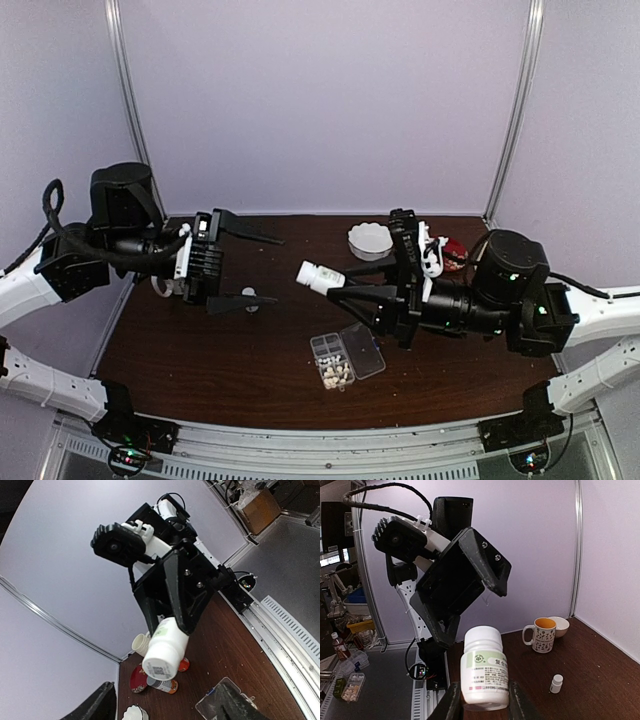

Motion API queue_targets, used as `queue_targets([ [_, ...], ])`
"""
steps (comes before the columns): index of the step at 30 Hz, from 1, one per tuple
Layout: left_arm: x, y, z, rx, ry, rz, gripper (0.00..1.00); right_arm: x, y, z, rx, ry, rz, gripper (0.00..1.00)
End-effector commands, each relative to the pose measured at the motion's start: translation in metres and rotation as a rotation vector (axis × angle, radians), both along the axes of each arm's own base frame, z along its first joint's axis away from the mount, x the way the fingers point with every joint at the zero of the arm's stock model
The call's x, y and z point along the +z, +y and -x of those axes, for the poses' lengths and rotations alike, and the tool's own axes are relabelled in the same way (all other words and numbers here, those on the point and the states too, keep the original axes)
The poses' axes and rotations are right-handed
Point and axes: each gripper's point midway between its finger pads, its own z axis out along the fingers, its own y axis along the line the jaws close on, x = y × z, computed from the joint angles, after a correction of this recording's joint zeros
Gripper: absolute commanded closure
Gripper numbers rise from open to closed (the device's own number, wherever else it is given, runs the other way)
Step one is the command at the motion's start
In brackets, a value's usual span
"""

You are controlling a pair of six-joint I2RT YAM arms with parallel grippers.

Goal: Sort the pills into containers
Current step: Unscrew the lid of the pill bottle from the pill bottle.

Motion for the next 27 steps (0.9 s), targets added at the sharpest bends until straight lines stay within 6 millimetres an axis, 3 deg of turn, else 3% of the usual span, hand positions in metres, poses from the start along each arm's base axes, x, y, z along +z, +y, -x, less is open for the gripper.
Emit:
queue_targets([
  [1, -0.004, 0.000, 0.015, -0.111, -0.137, 0.007, 0.32, 0.023, 0.005, 0.003, 0.038, 0.016, -0.071, 0.87],
  [10, -0.007, -0.011, 0.011, -0.113, -0.140, -0.009, 0.35, 0.022, 0.017, 0.007, 0.084, 0.032, -0.067, 0.87],
  [13, -0.007, -0.011, 0.010, -0.108, -0.147, -0.008, 0.44, 0.023, 0.017, 0.008, 0.087, 0.031, -0.070, 0.87],
  [22, -0.005, -0.008, 0.013, -0.110, -0.148, -0.001, 0.55, 0.017, 0.019, 0.005, 0.078, 0.029, -0.048, 0.87],
  [27, -0.003, -0.008, 0.013, -0.108, -0.145, 0.001, 0.57, 0.015, 0.021, 0.005, 0.081, 0.031, -0.041, 0.87],
])
